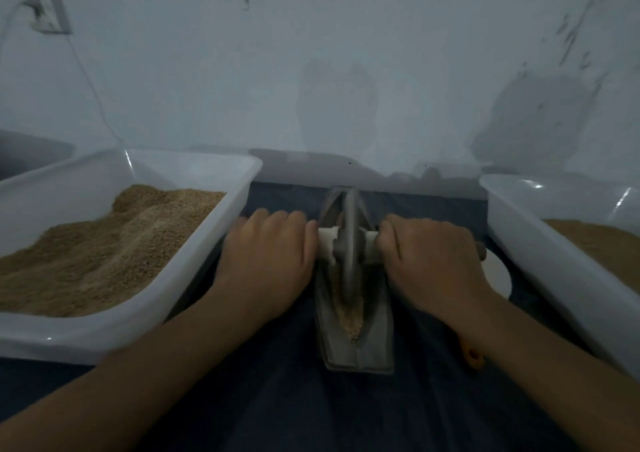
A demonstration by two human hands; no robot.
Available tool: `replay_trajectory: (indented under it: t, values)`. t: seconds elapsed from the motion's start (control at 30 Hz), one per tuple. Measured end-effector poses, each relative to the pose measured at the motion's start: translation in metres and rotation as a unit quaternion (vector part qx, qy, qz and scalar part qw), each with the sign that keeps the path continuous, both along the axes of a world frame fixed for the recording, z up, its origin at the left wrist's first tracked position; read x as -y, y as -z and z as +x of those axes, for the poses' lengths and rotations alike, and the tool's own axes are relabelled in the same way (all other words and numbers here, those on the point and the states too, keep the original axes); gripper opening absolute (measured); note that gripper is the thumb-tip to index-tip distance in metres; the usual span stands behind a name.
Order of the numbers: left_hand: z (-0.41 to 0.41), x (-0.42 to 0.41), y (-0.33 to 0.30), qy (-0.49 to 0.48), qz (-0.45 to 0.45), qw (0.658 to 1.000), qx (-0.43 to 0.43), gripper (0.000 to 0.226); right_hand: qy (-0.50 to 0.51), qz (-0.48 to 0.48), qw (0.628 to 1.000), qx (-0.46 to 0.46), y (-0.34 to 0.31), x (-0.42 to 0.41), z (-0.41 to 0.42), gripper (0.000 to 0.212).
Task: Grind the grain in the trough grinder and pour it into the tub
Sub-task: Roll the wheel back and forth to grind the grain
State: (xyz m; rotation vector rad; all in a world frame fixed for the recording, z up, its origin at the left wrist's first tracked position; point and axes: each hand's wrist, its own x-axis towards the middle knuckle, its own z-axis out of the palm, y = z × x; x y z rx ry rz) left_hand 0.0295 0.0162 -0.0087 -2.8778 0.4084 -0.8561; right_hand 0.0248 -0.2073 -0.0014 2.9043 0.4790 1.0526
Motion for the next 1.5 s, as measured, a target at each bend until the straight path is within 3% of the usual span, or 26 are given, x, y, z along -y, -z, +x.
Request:
replay_trajectory:
  t: [0.17, 0.23, 0.3, 0.33, 0.43, 0.6, 0.73, 0.87, 0.93, 1.1, 1.17, 1.3, 1.5]
  values:
    - [-0.037, -0.012, 0.012, 0.068, -0.071, 0.994, 0.047, 0.034, -0.025, 0.009, 0.999, 0.047, 0.004, 0.001, -0.024, 0.030]
    - [-0.023, -0.007, 0.009, 0.046, -0.062, 0.996, 0.054, 0.034, -0.021, 0.018, 0.999, 0.030, 0.004, 0.000, -0.014, 0.032]
    - [0.003, 0.000, 0.007, 0.020, -0.016, 0.998, 0.054, 0.029, 0.007, -0.038, 0.999, 0.018, 0.003, -0.003, 0.010, 0.029]
    - [0.019, 0.003, 0.005, 0.014, 0.008, 0.998, 0.053, 0.025, 0.016, -0.058, 0.998, -0.001, 0.000, -0.003, 0.025, 0.026]
    - [0.059, 0.012, -0.001, -0.015, 0.052, 0.998, 0.036, 0.018, 0.060, 0.004, 0.990, -0.125, -0.015, 0.000, 0.074, 0.021]
    - [0.079, 0.018, -0.009, -0.035, 0.066, 0.997, 0.031, 0.020, 0.067, -0.006, 0.982, -0.175, -0.022, 0.000, 0.097, 0.035]
    - [0.039, 0.012, -0.007, -0.005, 0.040, 0.999, 0.026, 0.018, 0.038, -0.061, 0.994, -0.080, -0.004, 0.003, 0.051, 0.019]
    - [-0.014, -0.011, 0.009, 0.065, -0.093, 0.993, 0.026, 0.044, 0.011, 0.029, 0.999, 0.009, 0.003, -0.004, -0.005, 0.034]
    - [-0.028, -0.016, 0.017, 0.079, -0.120, 0.989, 0.042, 0.048, -0.001, 0.015, 0.998, 0.056, 0.005, -0.004, -0.017, 0.031]
    - [-0.012, -0.012, 0.018, 0.063, -0.126, 0.989, 0.047, 0.052, -0.007, 0.020, 0.998, 0.051, 0.004, -0.006, -0.001, 0.031]
    - [0.013, -0.003, 0.011, 0.027, -0.107, 0.993, 0.042, 0.048, 0.018, -0.038, 0.999, 0.024, 0.001, -0.007, 0.025, 0.030]
    - [0.069, 0.013, -0.001, -0.046, 0.005, 0.998, 0.030, 0.022, 0.073, -0.025, 0.993, -0.084, -0.020, -0.008, 0.083, 0.037]
    - [0.063, 0.009, 0.000, -0.041, 0.037, 0.998, 0.033, 0.018, 0.090, 0.011, 0.994, -0.062, -0.019, -0.015, 0.072, 0.047]
